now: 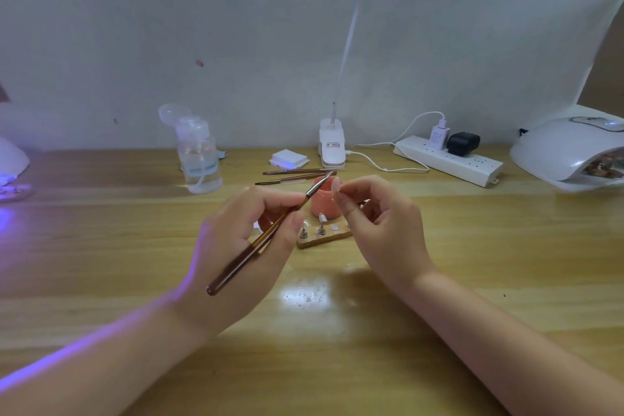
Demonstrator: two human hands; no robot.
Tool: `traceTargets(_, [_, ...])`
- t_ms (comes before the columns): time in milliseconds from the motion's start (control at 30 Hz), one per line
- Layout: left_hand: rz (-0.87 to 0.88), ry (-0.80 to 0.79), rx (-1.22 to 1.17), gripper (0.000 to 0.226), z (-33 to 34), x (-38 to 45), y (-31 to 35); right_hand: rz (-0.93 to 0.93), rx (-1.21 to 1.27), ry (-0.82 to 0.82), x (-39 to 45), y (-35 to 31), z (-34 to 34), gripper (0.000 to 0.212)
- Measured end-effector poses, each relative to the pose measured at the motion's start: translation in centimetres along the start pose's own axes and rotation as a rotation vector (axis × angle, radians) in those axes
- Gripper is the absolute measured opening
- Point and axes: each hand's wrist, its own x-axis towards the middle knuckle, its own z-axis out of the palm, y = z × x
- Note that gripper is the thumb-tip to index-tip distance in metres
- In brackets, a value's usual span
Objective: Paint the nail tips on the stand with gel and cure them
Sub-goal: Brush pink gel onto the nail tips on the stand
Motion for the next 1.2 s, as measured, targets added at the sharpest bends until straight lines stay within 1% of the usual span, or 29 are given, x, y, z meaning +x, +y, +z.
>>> traceTargets(133, [0.024, -0.005, 0.054, 0.017, 0.27, -0.14, 0.0, -0.009, 0.006, 0.0, -0.06, 0.05, -0.01, 0.008])
traceTargets(333, [0.025, -0.028, 0.022, 0.018, 0.4, -0.22, -0.23, 0.005, 0.003, -0.013, -0.06, 0.34, -0.01, 0.009])
traceTargets(433, [0.012, -0.033, 0.013, 0.019, 0.49, -0.24, -0.33, 0.018, 0.003, -0.015, -0.03, 0.5, -0.08, 0.007])
traceTargets(533, [0.022, -0.034, 0.007, 0.016, 0.53, -0.26, -0.44, 0.018, 0.004, -0.009, 0.01, 0.53, -0.1, 0.006])
traceTargets(700, [0.029, -0.007, -0.014, 0.013, 0.32, -0.39, -0.33, 0.006, 0.02, -0.015, -0.01, 0.38, -0.14, 0.009])
traceTargets(833, [0.022, 0.014, 0.009, 0.016, 0.45, -0.2, -0.12, 0.003, 0.005, -0.005, 0.02, 0.33, -0.02, 0.007])
traceTargets(967, [0.076, -0.029, 0.035, 0.022, 0.45, 0.01, 0.03, -0.004, 0.013, -0.012, -0.02, 0.22, 0.01, 0.008])
traceTargets(1033, [0.107, -0.036, 0.025, 0.021, 0.44, -0.14, -0.03, 0.01, 0.027, -0.022, -0.05, 0.21, 0.05, 0.006])
traceTargets(1200, [0.036, -0.008, -0.016, 0.013, 0.38, -0.54, -0.14, 0.039, 0.045, -0.016, -0.07, 0.08, 0.09, 0.008])
